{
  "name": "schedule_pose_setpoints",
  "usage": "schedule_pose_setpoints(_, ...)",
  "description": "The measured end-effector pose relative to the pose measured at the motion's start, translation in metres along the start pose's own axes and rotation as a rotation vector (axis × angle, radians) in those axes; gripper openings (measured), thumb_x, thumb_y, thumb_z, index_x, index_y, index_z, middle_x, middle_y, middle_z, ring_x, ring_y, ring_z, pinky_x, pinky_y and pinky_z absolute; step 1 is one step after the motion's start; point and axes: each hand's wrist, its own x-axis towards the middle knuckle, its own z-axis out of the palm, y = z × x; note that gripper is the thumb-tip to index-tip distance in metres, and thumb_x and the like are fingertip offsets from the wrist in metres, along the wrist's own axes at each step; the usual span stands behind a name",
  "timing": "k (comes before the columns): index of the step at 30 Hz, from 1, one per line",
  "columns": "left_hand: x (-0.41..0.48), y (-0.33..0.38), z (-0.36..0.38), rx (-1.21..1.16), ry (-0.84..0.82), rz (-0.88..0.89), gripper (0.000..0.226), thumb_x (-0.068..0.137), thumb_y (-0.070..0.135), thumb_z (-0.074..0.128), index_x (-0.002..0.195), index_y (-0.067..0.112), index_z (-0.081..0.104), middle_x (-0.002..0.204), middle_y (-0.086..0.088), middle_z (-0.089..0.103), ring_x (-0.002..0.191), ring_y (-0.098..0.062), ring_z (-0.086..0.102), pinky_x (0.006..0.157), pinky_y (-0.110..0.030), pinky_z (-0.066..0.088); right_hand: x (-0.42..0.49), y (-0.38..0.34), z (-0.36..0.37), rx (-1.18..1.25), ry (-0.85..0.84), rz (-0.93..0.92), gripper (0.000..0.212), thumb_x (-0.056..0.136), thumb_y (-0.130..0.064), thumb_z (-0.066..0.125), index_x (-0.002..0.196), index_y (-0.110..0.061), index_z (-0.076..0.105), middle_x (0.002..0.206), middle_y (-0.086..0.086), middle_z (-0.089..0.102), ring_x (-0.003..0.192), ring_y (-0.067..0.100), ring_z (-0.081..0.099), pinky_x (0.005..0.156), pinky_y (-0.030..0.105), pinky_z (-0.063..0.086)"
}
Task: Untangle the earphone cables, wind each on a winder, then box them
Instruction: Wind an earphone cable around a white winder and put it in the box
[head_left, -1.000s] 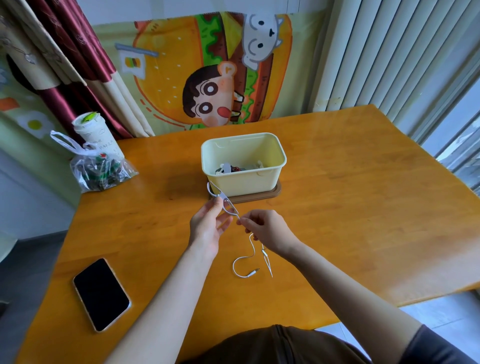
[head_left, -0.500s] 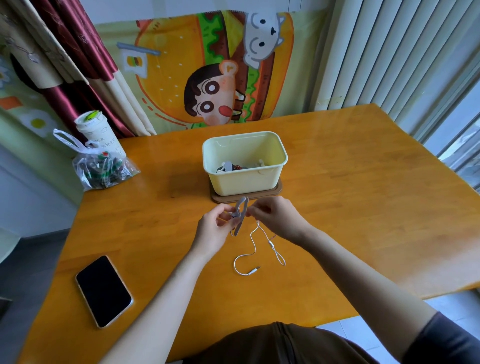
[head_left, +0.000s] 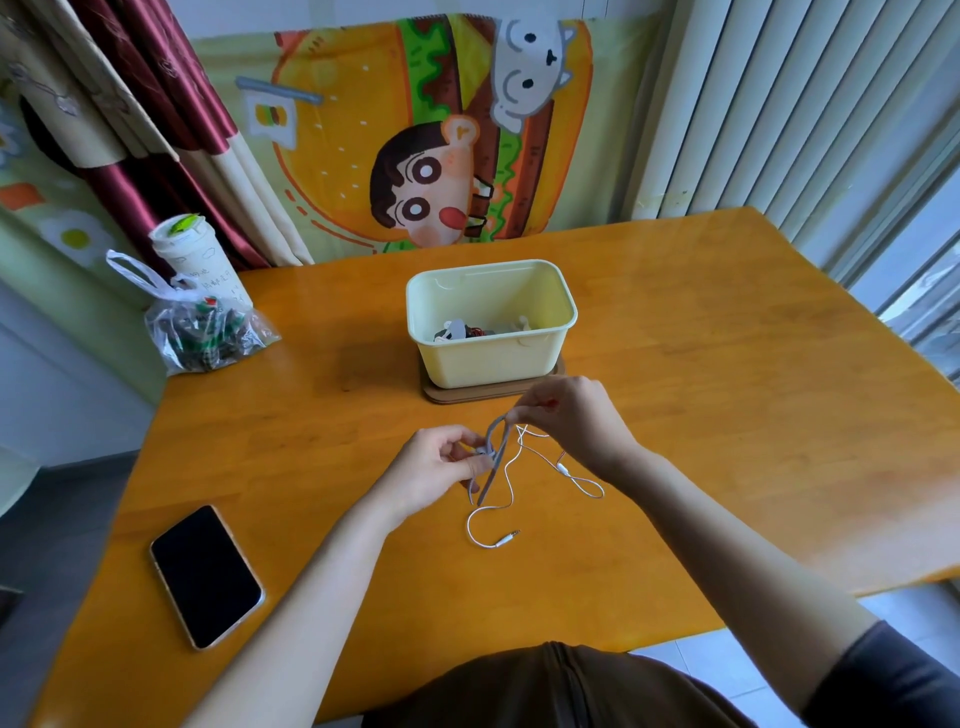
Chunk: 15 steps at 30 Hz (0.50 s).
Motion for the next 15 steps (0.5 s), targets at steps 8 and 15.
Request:
schedule_pose_setpoints(8, -0.0025, 0.0017, 0.0006, -0.067, -0.029, -0.015, 0.012, 0.088, 0.021, 0.065, 0.100, 0.023, 0.063, 0.082, 0.004, 0.068, 0.069, -0.005, 0.065, 0.057, -0.016, 0.043, 0.0014, -0.0013, 0.0032, 0.029, 0.061, -0.016, 0.019, 0.075, -0.031, 0.075, 0.081, -0.014, 0.075, 0.078, 0.002, 0.067, 0.073, 0.016, 0.059, 0.071, 0.041, 0.051)
schedule_pose_setpoints(15, -0.0045, 0.0032, -0.0009, -0.129, -0.032, -0.026, 0.015, 0.089, 0.020, 0.063, 0.104, 0.022, 0.062, 0.089, -0.001, 0.069, 0.071, -0.007, 0.066, 0.063, -0.019, 0.047, 0.0015, 0.0014, 0.0013, 0.071, 0.073, -0.009, 0.023, 0.075, -0.033, 0.073, 0.079, -0.011, 0.073, 0.070, -0.005, 0.064, 0.066, 0.007, 0.060, 0.063, 0.025, 0.051)
